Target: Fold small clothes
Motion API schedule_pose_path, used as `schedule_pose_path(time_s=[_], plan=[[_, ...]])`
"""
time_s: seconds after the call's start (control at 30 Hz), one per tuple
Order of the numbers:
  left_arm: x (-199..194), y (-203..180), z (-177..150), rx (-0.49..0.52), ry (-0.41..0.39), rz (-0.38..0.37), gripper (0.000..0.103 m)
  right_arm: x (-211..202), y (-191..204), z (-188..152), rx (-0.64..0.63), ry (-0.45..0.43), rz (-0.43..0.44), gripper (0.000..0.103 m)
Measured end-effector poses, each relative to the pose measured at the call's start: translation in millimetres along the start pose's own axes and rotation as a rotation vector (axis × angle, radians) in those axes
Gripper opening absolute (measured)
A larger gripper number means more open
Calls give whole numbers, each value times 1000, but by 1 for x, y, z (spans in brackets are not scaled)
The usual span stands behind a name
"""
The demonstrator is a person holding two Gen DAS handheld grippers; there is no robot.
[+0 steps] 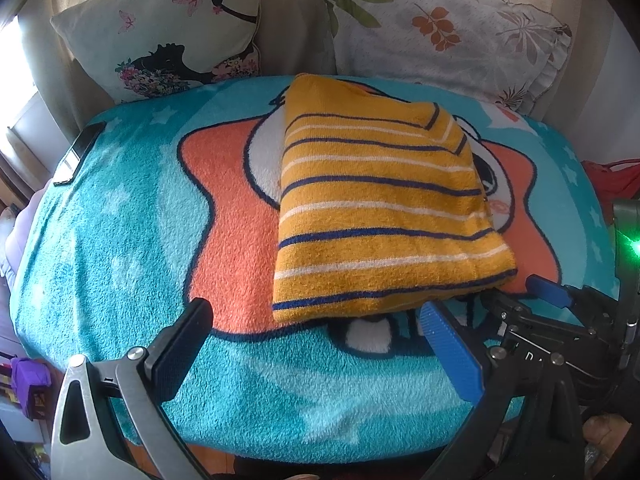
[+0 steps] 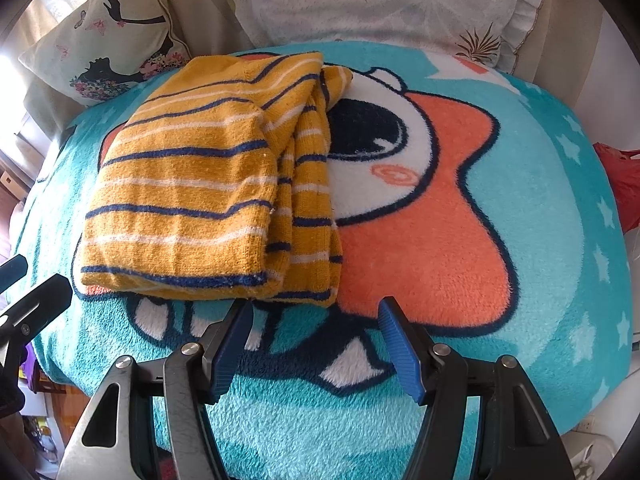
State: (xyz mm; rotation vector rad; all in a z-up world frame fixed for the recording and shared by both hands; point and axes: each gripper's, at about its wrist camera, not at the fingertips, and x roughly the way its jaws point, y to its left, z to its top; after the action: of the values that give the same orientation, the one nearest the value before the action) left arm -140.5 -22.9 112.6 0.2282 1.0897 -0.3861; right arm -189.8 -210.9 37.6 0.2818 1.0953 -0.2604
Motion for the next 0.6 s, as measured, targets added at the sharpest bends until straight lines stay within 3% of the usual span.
schedule_pose_path(time_s=[0.6], plan=[[21, 11, -3, -38, 79, -7, 103, 14, 9, 7, -26, 25, -4, 70]])
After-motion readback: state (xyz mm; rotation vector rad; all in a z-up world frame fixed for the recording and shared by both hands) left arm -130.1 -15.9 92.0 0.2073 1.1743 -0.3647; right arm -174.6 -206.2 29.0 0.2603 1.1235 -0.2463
